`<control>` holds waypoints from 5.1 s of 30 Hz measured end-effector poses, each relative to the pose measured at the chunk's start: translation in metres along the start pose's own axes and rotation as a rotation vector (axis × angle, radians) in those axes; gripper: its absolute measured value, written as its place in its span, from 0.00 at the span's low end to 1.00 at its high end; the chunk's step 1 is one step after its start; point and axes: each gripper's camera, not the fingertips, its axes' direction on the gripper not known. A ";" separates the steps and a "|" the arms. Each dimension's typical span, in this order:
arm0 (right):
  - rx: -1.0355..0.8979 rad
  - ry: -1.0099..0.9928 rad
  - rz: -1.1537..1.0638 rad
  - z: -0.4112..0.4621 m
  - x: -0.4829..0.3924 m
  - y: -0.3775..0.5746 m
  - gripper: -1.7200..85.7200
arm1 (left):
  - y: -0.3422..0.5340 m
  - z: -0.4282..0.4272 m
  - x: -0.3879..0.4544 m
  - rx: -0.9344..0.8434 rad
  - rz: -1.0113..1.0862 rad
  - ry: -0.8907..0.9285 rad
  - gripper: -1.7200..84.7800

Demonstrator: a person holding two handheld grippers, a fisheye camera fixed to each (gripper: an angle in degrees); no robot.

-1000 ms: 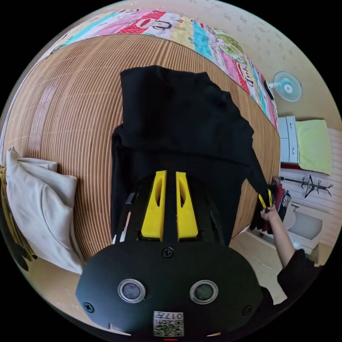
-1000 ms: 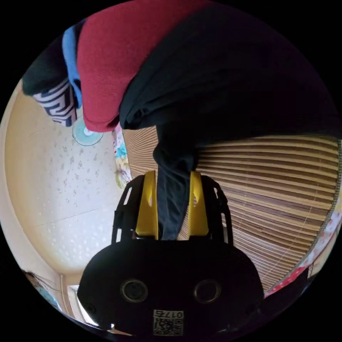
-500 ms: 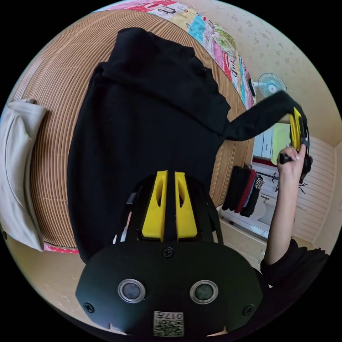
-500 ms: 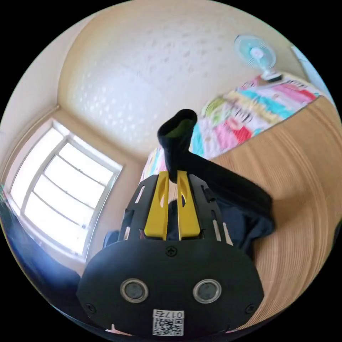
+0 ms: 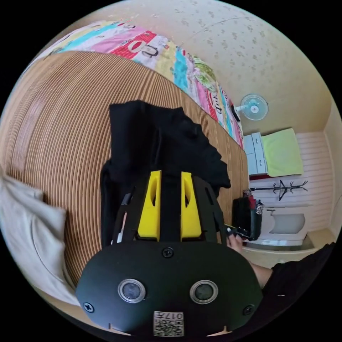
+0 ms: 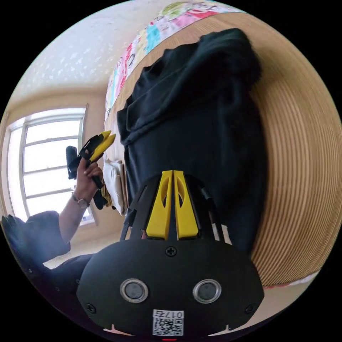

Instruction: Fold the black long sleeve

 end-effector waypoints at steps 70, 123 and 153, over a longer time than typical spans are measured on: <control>0.308 -0.009 0.177 -0.210 0.156 0.004 0.09 | -0.042 0.081 0.124 -0.193 0.453 0.137 0.14; 0.135 -1.057 0.140 -0.334 0.145 0.219 0.05 | 0.214 -0.403 0.059 -0.194 -0.227 1.182 0.05; 0.160 -0.013 0.026 -0.074 -0.012 -0.127 0.03 | -0.016 -0.142 -0.007 -0.036 -0.178 0.225 0.22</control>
